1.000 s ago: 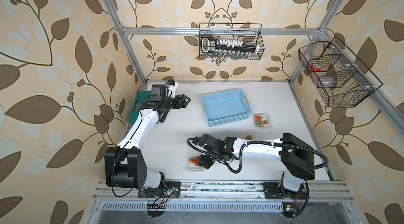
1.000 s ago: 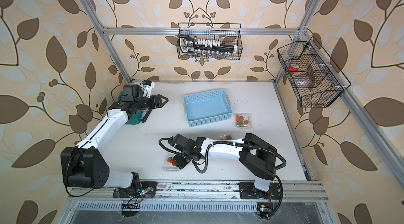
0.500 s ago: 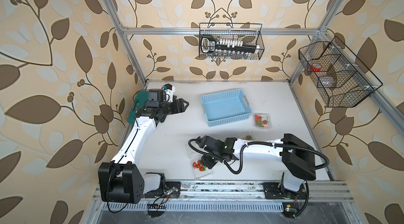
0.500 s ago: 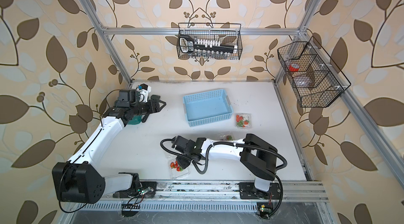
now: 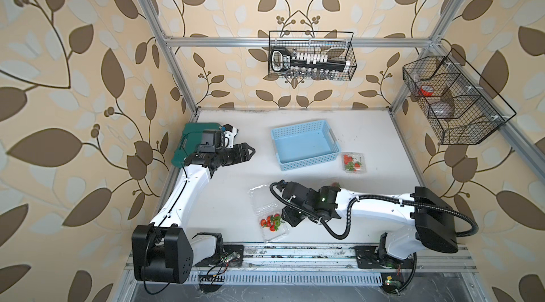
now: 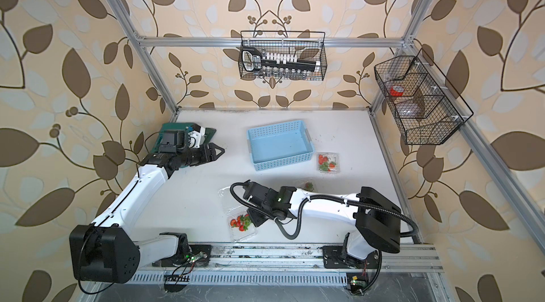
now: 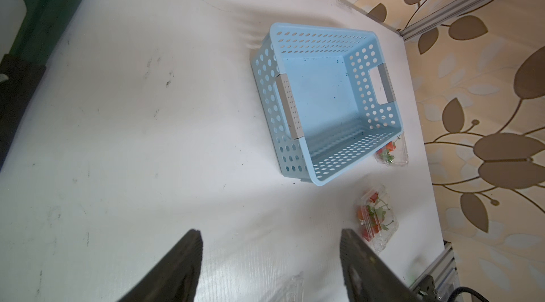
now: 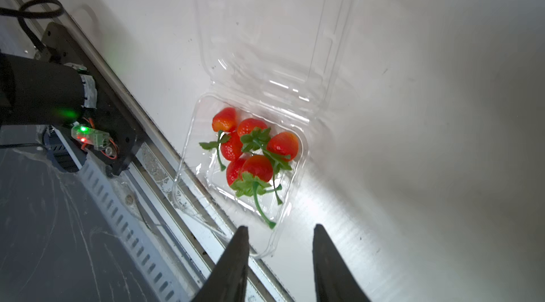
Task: Pack strawberries into containers
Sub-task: Move the packing box to the center of the board.
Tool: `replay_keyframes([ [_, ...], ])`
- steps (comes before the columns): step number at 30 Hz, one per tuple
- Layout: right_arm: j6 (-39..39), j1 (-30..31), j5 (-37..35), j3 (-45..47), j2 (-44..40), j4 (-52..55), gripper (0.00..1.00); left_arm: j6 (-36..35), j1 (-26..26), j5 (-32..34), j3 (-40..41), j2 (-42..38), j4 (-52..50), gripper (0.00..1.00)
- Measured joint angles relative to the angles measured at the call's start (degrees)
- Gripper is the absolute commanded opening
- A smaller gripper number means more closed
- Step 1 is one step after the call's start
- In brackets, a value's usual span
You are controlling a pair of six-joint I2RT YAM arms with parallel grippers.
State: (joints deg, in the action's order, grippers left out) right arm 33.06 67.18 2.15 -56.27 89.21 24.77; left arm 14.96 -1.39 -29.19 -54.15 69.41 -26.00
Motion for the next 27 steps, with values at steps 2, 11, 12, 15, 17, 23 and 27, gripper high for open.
replay_keyframes([
  [2, 1.07, 0.59, 0.74, 1.46, 0.0, 0.0, 0.34, 0.11, 0.0, -0.17, 0.37, 0.0, -0.07, 0.75],
  [11, 4.33, 1.07, 3.69, 3.98, 0.13, -1.27, 0.32, 0.31, 0.0, -0.85, 1.84, 0.0, -0.09, 0.75],
  [12, 4.44, 1.09, 3.85, 3.93, 0.2, -1.46, 0.32, 0.31, 0.0, -0.85, 1.84, 0.0, -0.11, 0.75],
  [15, 4.46, 1.07, 4.07, 2.82, 1.46, -1.38, 0.31, 0.31, 0.0, -0.92, 1.84, 0.0, -0.02, 0.75],
  [17, 4.44, 1.07, 4.09, 1.68, 3.15, -1.4, 0.31, 0.33, 0.0, -1.07, 1.84, 0.0, 0.02, 0.75],
  [23, 4.44, 1.07, 4.07, -0.13, 7.3, -0.33, 0.28, 0.28, 0.0, -1.88, 1.84, 0.0, 0.02, 0.75],
  [27, 4.85, 0.5, 3.76, -0.92, 8.61, 0.11, 0.19, 0.26, 0.0, -2.29, 1.84, 0.11, 0.02, 0.75],
])
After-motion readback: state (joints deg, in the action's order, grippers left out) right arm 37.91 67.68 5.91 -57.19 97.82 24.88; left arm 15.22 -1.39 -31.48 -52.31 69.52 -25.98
